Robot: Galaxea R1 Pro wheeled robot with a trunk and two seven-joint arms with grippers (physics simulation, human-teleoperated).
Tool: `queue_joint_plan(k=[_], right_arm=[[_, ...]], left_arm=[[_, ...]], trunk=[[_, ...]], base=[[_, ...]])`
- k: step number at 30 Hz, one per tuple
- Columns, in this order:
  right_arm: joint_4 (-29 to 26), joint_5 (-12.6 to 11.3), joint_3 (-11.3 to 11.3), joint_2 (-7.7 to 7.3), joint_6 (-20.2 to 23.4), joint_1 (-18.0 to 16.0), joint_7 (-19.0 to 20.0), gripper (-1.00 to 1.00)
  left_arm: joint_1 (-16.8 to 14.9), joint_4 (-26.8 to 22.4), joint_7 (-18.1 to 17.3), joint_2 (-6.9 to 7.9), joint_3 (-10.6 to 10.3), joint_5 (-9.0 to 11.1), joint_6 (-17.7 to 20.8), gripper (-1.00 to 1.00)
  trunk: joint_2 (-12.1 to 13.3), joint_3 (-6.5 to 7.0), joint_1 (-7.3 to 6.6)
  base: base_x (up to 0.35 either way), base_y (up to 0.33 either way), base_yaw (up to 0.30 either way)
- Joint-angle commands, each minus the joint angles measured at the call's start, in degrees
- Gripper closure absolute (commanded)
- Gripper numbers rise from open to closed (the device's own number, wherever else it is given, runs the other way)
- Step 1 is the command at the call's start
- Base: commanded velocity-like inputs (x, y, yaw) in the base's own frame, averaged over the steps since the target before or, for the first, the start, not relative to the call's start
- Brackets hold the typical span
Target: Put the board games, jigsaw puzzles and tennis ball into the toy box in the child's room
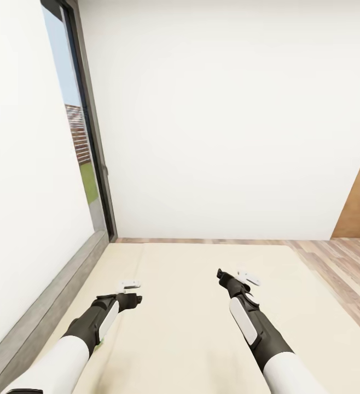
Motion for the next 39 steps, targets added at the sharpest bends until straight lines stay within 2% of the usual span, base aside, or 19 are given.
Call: queue_joint_plan(k=[1, 8, 25, 39], right_arm=[[-0.1, -0.3, 0.2, -0.03, 0.2, 0.0, -0.4, -1.00], [-0.1, -0.2, 0.2, 0.01, 0.2, 0.0, -0.4, -1.00], [-0.1, -0.2, 0.2, 0.05, 0.2, 0.0, -0.4, -1.00], [-1.1, 0.0, 0.7, 0.42, 0.5, 0.0, -0.4, -1.00]], left_arm=[[0.0, -0.1, 0.1, 0.02, -0.1, 0.5, 0.3, -1.00], [0.0, -0.1, 0.1, 0.02, -0.1, 0.5, 0.3, -1.00], [0.0, -0.1, 0.3, 0.02, -0.1, 0.5, 0.3, -1.00], [0.0, 0.1, 0.4, 0.72, 0.5, 0.3, 0.4, -1.00]], trunk=[[0.0, -0.03, 0.02], [0.0, -0.03, 0.02], [0.0, -0.03, 0.02], [0.0, -0.03, 0.02]], base=[[0.000, 0.124, 0.000], [0.000, 0.120, 0.000], [0.000, 0.009, 0.000], [0.000, 0.000, 0.000]])
